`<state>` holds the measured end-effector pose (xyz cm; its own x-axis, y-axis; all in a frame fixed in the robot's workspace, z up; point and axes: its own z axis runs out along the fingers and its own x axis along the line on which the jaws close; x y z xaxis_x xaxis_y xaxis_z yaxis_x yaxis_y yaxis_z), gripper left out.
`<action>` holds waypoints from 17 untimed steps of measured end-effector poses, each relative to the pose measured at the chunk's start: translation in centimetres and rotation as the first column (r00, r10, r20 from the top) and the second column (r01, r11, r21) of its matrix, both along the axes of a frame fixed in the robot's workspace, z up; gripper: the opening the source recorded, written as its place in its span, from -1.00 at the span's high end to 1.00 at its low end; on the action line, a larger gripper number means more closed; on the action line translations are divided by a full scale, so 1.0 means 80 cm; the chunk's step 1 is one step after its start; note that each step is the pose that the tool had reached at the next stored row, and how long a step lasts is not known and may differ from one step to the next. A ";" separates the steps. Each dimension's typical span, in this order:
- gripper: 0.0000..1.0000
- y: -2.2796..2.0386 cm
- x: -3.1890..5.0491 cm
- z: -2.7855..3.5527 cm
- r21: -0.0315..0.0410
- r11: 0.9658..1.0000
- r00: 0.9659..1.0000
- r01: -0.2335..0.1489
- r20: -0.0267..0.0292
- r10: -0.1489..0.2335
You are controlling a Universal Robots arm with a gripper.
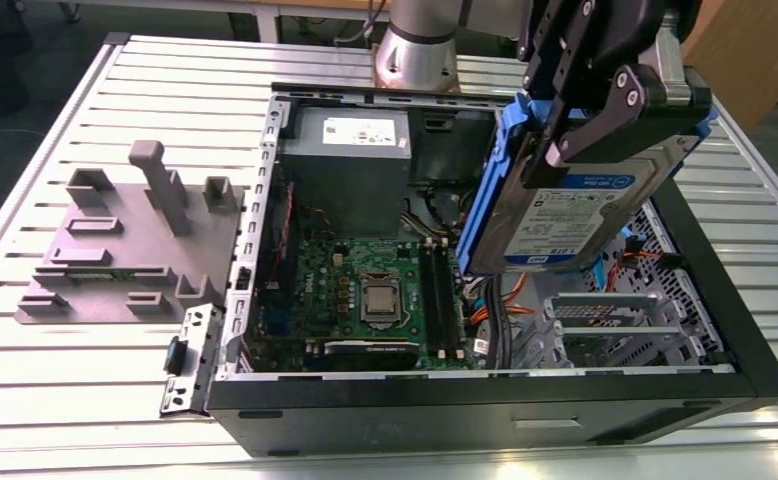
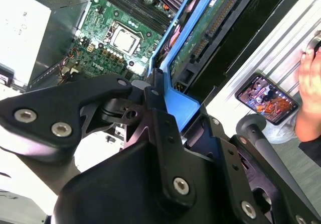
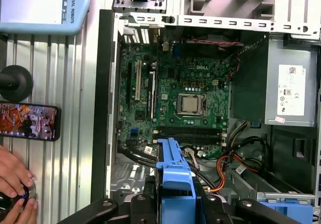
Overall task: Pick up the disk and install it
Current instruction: 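Insert the disk into the insertion slot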
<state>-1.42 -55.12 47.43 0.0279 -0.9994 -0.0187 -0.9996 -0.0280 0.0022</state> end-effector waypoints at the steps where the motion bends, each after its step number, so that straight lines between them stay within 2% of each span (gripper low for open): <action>1: 0.27 -0.0002 0.000 0.0000 0.000 1.000 1.000 0.000 0.000 0.000; 5: 0.27 -0.0018 0.000 0.0001 0.000 1.000 1.000 0.000 0.000 0.000; 12: 0.27 -0.0077 0.001 0.0000 0.000 1.000 1.000 0.000 0.000 0.000; 17: 0.27 -0.0081 0.016 -0.0007 0.000 1.000 1.000 0.000 -0.001 0.000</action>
